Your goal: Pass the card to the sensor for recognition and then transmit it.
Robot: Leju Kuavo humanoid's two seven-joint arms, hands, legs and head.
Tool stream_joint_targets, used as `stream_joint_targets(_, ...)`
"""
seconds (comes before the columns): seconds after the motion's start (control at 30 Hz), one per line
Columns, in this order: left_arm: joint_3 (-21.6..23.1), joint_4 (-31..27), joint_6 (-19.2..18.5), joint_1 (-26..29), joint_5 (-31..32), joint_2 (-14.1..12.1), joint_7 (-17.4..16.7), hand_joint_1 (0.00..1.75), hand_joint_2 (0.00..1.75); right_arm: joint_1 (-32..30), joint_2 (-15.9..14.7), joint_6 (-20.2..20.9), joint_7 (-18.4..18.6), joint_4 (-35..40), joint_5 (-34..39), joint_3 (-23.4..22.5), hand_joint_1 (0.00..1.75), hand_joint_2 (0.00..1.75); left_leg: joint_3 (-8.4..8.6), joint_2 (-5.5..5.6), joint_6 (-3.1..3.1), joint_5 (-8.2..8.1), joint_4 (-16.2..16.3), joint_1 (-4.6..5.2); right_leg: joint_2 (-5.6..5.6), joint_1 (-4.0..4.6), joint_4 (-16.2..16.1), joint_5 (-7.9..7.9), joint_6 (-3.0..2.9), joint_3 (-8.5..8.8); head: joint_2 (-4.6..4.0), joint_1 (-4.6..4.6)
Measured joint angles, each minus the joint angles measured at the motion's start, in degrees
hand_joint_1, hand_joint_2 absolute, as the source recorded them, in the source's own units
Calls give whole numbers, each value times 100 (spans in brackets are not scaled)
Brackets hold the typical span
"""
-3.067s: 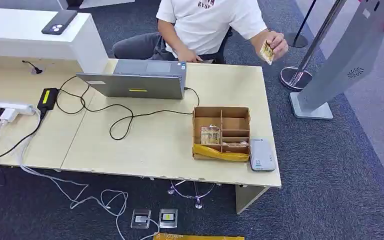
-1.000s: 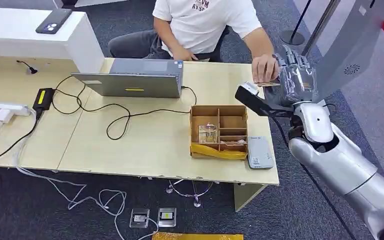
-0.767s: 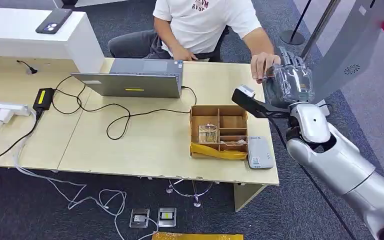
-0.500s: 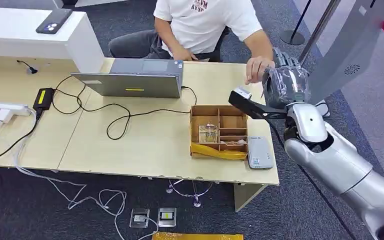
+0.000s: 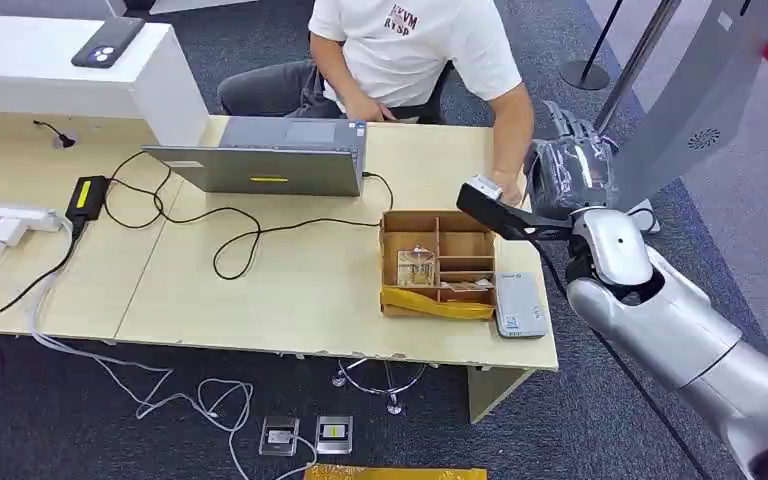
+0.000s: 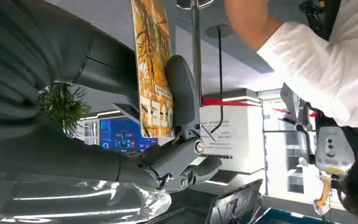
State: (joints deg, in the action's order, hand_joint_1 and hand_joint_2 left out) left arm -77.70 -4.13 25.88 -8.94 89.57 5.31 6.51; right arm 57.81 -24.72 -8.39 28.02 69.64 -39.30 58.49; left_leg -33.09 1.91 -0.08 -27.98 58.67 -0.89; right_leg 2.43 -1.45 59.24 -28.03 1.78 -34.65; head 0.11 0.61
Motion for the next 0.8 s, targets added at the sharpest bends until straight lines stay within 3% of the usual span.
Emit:
stream_joint_targets(0.13, -7, 0, 15, 0, -22, 0, -33, 0, 0, -132, -59, -236, 17, -7, 221, -31, 175, 175, 1, 3, 0, 0, 0, 0, 0, 0, -2, 0, 0, 0, 0, 0)
stream_joint_targets(0.4, -24, 0, 61, 15, 26, 0, -66, 0, 0, -941, -492, -811, 70, -7, 704, -411, 175, 175, 0, 9, 0, -1, 1, 1, -5, 0, -7, -1, 0, 2, 2, 0)
stream_joint_targets(0.57, -24, 0, 59, 16, 33, -2, -66, 0, 0, -1591, -665, -856, -94, -39, 826, -686, 175, 175, 0, 8, 0, -2, 0, 0, -2, 0, -6, -1, 0, 1, 2, 0)
stream_joint_targets(0.8, -22, 0, 57, 16, 39, -2, -66, 0, 0, -2070, -671, -890, -284, -149, 859, -852, 175, 175, 0, 6, -1, -1, 0, -2, -3, 2, -3, -1, -1, 1, 0, -2)
